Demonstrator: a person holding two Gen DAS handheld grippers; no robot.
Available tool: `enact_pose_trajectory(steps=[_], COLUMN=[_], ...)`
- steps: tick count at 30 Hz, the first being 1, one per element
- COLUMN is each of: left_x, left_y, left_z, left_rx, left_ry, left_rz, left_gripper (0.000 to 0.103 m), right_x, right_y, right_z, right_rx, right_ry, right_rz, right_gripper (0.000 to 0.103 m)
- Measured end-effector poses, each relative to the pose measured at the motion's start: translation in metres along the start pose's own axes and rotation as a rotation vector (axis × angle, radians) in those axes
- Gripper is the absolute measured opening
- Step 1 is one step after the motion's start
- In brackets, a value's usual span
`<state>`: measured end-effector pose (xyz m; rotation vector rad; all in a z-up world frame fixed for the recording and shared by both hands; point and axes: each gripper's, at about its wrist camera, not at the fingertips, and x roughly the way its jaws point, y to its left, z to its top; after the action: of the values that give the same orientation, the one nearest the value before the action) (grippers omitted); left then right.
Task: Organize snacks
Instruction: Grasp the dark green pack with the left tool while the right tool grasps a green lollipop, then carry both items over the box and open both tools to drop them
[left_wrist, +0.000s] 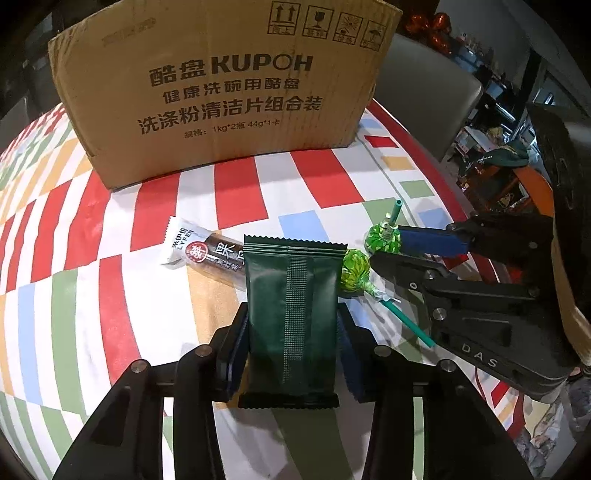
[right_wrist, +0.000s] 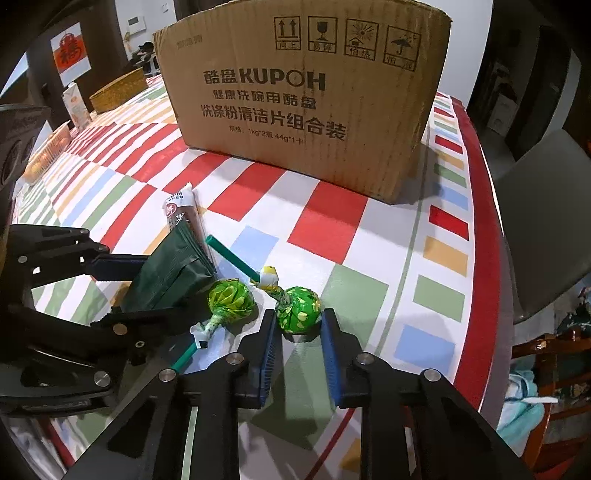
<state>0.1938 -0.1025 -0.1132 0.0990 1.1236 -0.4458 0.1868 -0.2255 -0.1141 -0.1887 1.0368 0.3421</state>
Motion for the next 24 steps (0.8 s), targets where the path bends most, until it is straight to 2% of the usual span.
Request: enact_pose_trajectory(steps=[11, 24], left_x=[-0.031, -0.094], left_y=[-0.002, -0.003], left_z=[-0.002, 0.011], left_rx=[-0.017, 0.003], left_ry=[-0.084, -0.259], left_rz=[0.012, 0.035], left_gripper=[0.043, 0.043], right_x=[-0.031, -0.084], right_y=[0.001, 0.012], right_z=[-0.003, 0.011], right_rx=[0.029, 0.045], right_ry=[-0.069, -0.208], right_rz=[-0.025, -0.043], right_gripper=[0.025, 0.025])
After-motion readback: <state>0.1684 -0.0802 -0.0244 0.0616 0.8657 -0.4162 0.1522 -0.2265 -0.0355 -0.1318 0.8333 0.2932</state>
